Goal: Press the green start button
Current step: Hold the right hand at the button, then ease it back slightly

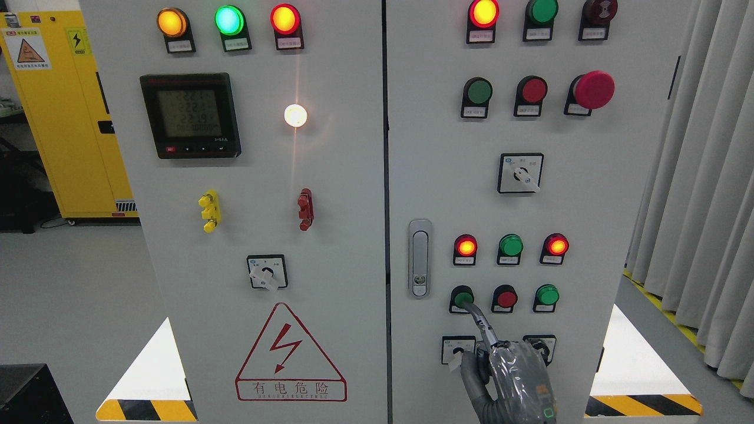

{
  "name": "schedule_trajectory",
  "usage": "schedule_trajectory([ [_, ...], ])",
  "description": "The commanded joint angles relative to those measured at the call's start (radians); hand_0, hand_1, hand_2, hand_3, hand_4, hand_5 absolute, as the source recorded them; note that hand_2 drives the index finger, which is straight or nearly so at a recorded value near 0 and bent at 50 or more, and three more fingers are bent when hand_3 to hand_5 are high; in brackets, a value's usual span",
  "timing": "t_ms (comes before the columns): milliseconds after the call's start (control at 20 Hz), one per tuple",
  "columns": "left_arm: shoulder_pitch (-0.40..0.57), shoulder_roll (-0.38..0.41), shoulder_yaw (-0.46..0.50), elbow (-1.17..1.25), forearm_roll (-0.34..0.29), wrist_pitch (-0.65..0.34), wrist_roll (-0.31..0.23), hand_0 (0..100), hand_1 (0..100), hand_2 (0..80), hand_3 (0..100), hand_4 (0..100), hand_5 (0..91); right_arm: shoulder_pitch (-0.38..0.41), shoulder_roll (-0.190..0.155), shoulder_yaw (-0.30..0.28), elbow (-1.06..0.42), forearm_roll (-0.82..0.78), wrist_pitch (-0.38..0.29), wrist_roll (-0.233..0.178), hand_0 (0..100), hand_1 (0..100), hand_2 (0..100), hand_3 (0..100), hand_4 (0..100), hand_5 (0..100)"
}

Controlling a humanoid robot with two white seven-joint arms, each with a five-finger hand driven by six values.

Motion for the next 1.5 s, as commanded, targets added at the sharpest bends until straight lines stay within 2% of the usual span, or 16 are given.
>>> schedule_trajectory([
  [0,0.000,0.000,0.000,0.000,0.000,0.000,0.000,12,56,0.0,0,0,0.0,0.027,0.001,-0.020,-0.069,-0.017,-0.045,-0.004,91,97,0,100,100,100],
  [250,0.000,0.000,0.000,-0.001,0.000,0.000,0.000,12,56,0.0,0,0,0.0,0.058,0.015,-0.007,-0.086,-0.055,-0.053,-0.012,93,97,0,100,100,100],
  [350,0.000,0.000,0.000,0.000,0.000,0.000,0.000,12,56,0.0,0,0,0.0,0.073,0.015,0.022,-0.092,-0.183,-0.053,-0.008,100,99,2,92,99,100],
  [400,0.000,0.000,0.000,0.000,0.000,0.000,0.000,12,56,0.0,0,0,0.0,0.084,0.013,0.043,-0.100,-0.249,-0.049,-0.001,100,99,2,88,96,98],
  [450,0.000,0.000,0.000,0.000,0.000,0.000,0.000,12,56,0.0,0,0,0.0,0.096,0.010,0.058,-0.109,-0.320,-0.043,0.002,94,95,3,76,86,90],
  [500,0.000,0.000,0.000,0.000,0.000,0.000,0.000,12,56,0.0,0,0,0.0,0.106,0.009,0.071,-0.115,-0.375,-0.040,0.003,85,90,4,57,69,79],
  [550,0.000,0.000,0.000,0.000,0.000,0.000,0.000,12,56,0.0,0,0,0.0,0.112,0.007,0.080,-0.118,-0.417,-0.039,0.005,85,90,4,57,69,79],
  [600,0.000,0.000,0.000,-0.001,0.000,0.000,0.000,12,56,0.0,0,0,0.0,0.119,0.006,0.083,-0.123,-0.460,-0.039,0.029,85,88,4,44,54,63],
  [650,0.001,0.000,0.000,-0.001,0.000,0.000,0.000,12,56,0.0,0,0,0.0,0.129,0.006,0.085,-0.132,-0.484,-0.039,0.054,87,87,4,28,37,40],
  [700,0.001,0.000,0.000,0.000,0.000,0.000,0.000,12,56,0.0,0,0,0.0,0.145,0.006,0.088,-0.142,-0.532,-0.040,0.089,88,86,4,28,37,38],
  [750,0.000,0.000,0.000,0.000,0.000,0.000,0.000,12,56,0.0,0,0,0.0,0.158,0.007,0.098,-0.153,-0.573,-0.040,0.112,89,84,0,19,27,26],
  [800,0.000,0.000,0.000,0.000,0.000,0.000,0.000,12,56,0.0,0,0,0.0,0.176,0.006,0.117,-0.167,-0.627,-0.037,0.130,93,82,0,15,24,21],
  [950,0.000,0.000,0.000,-0.001,0.000,0.000,0.000,12,56,0.0,0,0,0.0,0.219,0.004,0.140,-0.198,-0.718,-0.034,0.149,93,78,0,9,17,14],
  [1200,0.000,0.000,0.000,0.000,0.000,0.000,0.000,12,56,0.0,0,0,0.0,0.228,0.004,0.138,-0.207,-0.725,-0.036,0.149,95,73,0,4,9,8],
  [1450,0.000,0.000,0.000,0.000,0.000,0.000,0.000,12,56,0.0,0,0,0.0,0.233,0.006,0.140,-0.205,-0.725,-0.036,0.147,87,72,0,3,7,6],
])
